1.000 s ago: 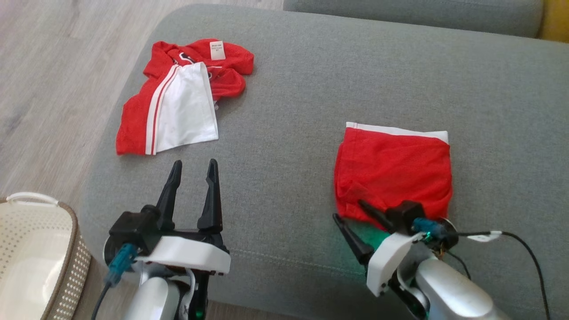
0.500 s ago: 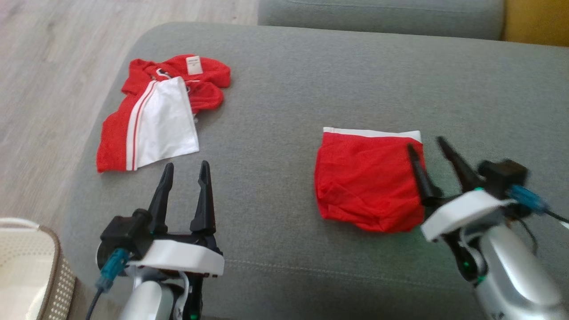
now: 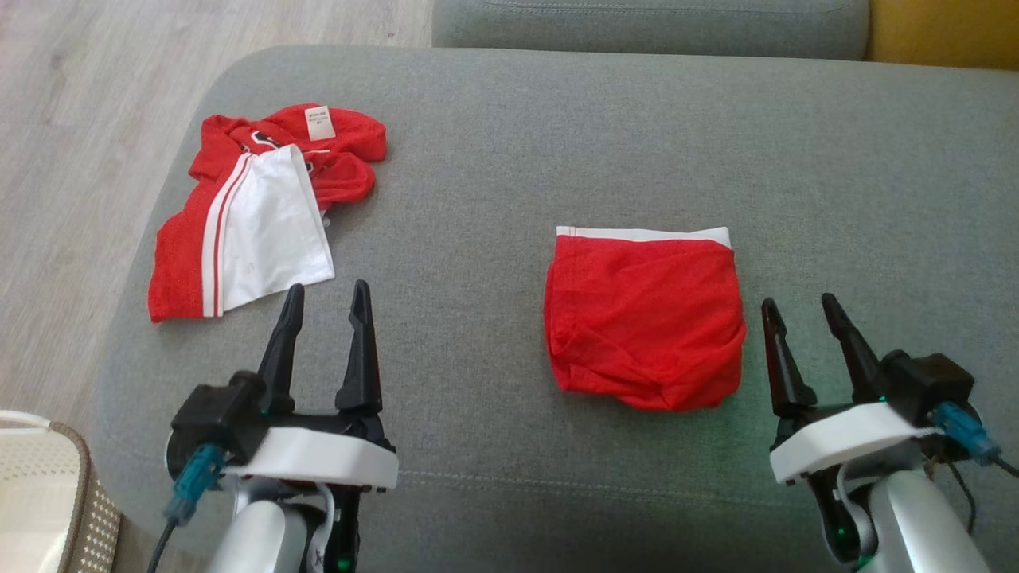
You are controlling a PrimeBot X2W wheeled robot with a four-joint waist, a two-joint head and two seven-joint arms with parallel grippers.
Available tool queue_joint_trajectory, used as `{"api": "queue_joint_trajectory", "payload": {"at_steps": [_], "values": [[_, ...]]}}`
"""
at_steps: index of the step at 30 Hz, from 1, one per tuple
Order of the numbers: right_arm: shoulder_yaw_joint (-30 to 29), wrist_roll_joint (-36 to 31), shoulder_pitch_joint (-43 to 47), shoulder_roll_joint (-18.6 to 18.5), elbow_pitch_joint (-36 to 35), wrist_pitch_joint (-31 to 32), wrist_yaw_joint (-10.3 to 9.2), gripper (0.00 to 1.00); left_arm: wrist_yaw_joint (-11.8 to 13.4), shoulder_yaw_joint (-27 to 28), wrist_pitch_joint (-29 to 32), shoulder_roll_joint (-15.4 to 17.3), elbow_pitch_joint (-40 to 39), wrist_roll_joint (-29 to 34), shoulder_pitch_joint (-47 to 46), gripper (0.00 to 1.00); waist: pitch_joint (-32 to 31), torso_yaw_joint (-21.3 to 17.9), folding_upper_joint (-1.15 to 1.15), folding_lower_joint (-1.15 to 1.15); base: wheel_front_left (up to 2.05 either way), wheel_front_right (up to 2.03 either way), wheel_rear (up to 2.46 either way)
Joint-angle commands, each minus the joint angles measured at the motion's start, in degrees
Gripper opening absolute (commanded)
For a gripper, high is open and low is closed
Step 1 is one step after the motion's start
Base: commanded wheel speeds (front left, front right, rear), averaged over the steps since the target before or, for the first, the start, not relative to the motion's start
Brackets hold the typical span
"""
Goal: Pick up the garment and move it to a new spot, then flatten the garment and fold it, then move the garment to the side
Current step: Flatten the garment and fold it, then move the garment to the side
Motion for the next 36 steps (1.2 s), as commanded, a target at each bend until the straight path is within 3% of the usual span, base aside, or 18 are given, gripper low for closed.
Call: {"api": "queue_joint_trajectory", "payload": {"at_steps": [1,29,36], "values": [[0.98,-0.59,-0.85,0.22,-2.17,-0.53,0.00,1.00,0.14,1.92,-0.69,0.08,-2.09,0.58,-1.49,1.00,-0.06,-0.04,0.00,0.00,0.00,0.00,0.00],[0.58,-0.32,-1.05,1.56,-1.14,-0.53,0.00,1.00,0.14,1.47,-0.69,0.08,-2.71,0.81,-1.09,1.00,0.17,0.07,0.00,0.00,0.00,0.00,0.00],[1.86,3.48,-5.67,0.85,4.81,0.96,0.00,1.00,0.23,0.56,-0.69,0.08,-2.90,0.50,-2.23,1.00,2.65,0.67,0.00,0.00,0.00,0.00,0.00]]}}
